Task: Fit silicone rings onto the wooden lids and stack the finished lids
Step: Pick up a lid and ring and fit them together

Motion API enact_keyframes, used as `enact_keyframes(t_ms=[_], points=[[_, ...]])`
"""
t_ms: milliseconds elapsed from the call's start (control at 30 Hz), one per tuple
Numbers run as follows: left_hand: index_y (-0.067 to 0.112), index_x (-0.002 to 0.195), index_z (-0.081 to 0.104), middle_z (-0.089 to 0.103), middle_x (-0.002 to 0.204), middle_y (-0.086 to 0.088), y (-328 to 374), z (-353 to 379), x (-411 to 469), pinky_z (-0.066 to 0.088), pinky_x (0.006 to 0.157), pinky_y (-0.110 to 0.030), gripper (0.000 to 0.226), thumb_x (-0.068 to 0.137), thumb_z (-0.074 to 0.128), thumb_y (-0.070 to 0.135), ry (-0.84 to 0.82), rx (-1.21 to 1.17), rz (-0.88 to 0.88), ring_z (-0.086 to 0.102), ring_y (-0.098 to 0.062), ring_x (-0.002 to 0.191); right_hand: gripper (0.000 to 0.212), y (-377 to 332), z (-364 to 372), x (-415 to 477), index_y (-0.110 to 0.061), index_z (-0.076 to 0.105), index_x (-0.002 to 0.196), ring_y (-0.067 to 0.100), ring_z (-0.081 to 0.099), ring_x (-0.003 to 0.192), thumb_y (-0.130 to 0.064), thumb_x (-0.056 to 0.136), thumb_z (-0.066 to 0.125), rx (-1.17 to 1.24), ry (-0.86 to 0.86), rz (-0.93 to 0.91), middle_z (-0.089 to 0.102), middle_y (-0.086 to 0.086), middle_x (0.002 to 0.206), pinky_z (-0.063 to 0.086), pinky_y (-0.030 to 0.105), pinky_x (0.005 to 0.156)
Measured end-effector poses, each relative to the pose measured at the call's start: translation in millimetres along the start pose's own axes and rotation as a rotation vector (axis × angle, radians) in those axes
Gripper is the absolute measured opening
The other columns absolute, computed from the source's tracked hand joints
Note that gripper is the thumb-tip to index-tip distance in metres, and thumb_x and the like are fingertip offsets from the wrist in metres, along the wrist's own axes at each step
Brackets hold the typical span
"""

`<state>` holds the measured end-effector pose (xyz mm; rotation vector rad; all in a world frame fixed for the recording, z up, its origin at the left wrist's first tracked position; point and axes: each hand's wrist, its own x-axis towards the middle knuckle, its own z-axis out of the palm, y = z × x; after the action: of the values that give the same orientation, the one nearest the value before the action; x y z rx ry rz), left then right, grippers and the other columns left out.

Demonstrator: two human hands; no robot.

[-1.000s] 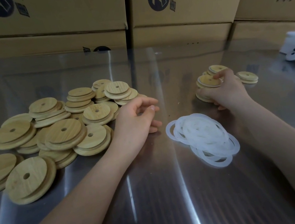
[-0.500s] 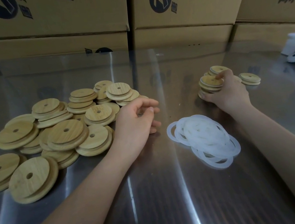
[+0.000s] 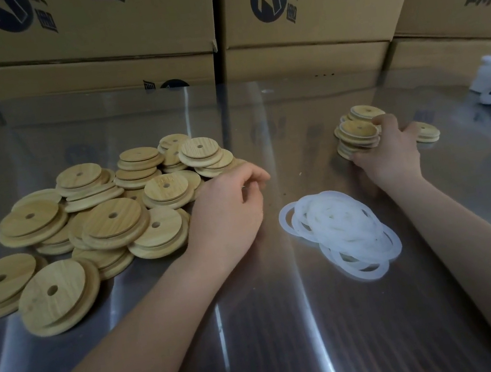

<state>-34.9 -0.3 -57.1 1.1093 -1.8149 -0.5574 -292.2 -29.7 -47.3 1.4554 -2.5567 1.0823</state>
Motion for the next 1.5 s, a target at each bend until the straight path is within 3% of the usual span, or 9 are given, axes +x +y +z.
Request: enact_keyframes(t_ms=[133, 267, 367, 433, 533, 867, 1033, 1233, 1500], points=[[0.015, 0.099, 0.071, 0.07, 0.097, 0.003, 2, -6, 2, 0.052, 0.078, -0.043, 0.021, 0.09, 0.055, 0.004, 0.087, 0.204, 0.057, 0.062, -0.02, 0.09, 0.061, -8, -2, -3, -0.013, 0.042, 0.132, 0.042, 0.05, 0.105, -0.021, 0.079, 0.072, -0.061, 0.066, -0.064, 0.032, 0.018, 0.132, 0.042, 0.039, 0.077], [0.018, 0.11, 0.069, 0.066, 0.113, -0.002, 3, -15, 5, 0.044, 0.091, -0.043, 0.026, 0.09, 0.054, 0.01, 0.082, 0.514, 0.008, 0.056, -0.027, 0.105, 0.033, -19, -2, -9, -0.011, 0.061, 0.116, 0.028, 0.054, 0.096, -0.015, 0.084, 0.063, -0.004, 0.061, -0.206, 0.056, 0.011, 0.115, 0.036, 0.031, 0.075], [0.02, 0.12, 0.063, 0.059, 0.124, -0.004, 3, -19, 5, 0.036, 0.093, -0.043, 0.031, 0.09, 0.054, 0.021, 0.042, 0.768, -0.079, 0.05, -0.031, 0.114, 0.015, -27, -1, -19, -0.019, 0.068, 0.093, 0.013, 0.057, 0.084, -0.009, 0.085, 0.06, 0.18, -0.093, -0.282, 0.062, -0.008, 0.082, 0.039, 0.019, 0.068], [0.019, 0.123, 0.061, 0.056, 0.127, -0.007, 3, -20, 5, 0.034, 0.096, -0.044, 0.034, 0.09, 0.056, 0.025, 0.033, 0.861, -0.121, 0.048, -0.034, 0.119, 0.012, -31, -2, -24, -0.018, 0.071, 0.09, 0.003, 0.057, 0.078, -0.011, 0.088, 0.062, 0.26, -0.229, -0.326, 0.065, -0.011, 0.081, 0.039, 0.005, 0.063], [0.016, 0.123, 0.058, 0.055, 0.126, -0.013, 2, -24, 8, 0.034, 0.098, -0.048, 0.035, 0.09, 0.056, 0.029, 0.032, 0.947, -0.169, 0.047, -0.038, 0.121, 0.012, -33, -4, -29, -0.022, 0.075, 0.09, -0.007, 0.06, 0.072, -0.016, 0.09, 0.065, 0.303, -0.473, -0.382, 0.069, -0.013, 0.081, 0.042, 0.005, 0.063], [0.012, 0.122, 0.054, 0.055, 0.121, -0.016, -6, -25, 9, 0.037, 0.095, -0.046, 0.031, 0.095, 0.047, 0.025, -0.022, 0.973, -0.252, 0.05, -0.042, 0.116, 0.019, -36, -15, -34, -0.026, 0.08, 0.084, 0.003, 0.063, 0.082, -0.012, 0.087, 0.067, 0.273, -0.828, -0.473, 0.066, -0.011, 0.09, 0.047, 0.016, 0.069], [0.011, 0.12, 0.054, 0.054, 0.119, -0.016, -7, -26, 9, 0.037, 0.086, -0.043, 0.029, 0.093, 0.049, 0.019, -0.01, 0.975, -0.235, 0.048, -0.039, 0.111, 0.011, -38, -15, -32, -0.023, 0.079, 0.083, 0.001, 0.059, 0.075, -0.014, 0.085, 0.073, 0.205, -0.844, -0.527, 0.063, -0.007, 0.092, 0.048, 0.014, 0.067], [0.007, 0.12, 0.051, 0.052, 0.116, -0.021, -8, -26, 9, 0.038, 0.081, -0.042, 0.028, 0.093, 0.047, 0.014, -0.014, 0.942, -0.246, 0.042, -0.041, 0.111, 0.006, -36, -11, -30, -0.019, 0.077, 0.079, -0.004, 0.059, 0.067, -0.014, 0.082, 0.077, 0.229, -0.836, -0.55, 0.065, -0.02, 0.078, 0.046, 0.011, 0.064], [0.009, 0.129, 0.048, 0.046, 0.122, -0.02, -6, -26, 10, 0.043, 0.084, -0.046, 0.034, 0.096, 0.053, 0.017, 0.015, 0.915, -0.208, 0.05, -0.041, 0.107, 0.01, -36, -12, -30, -0.02, 0.074, 0.08, 0.008, 0.068, 0.076, -0.012, 0.085, 0.073, 0.321, -0.81, -0.528, 0.073, -0.001, 0.084, 0.052, 0.016, 0.067]])
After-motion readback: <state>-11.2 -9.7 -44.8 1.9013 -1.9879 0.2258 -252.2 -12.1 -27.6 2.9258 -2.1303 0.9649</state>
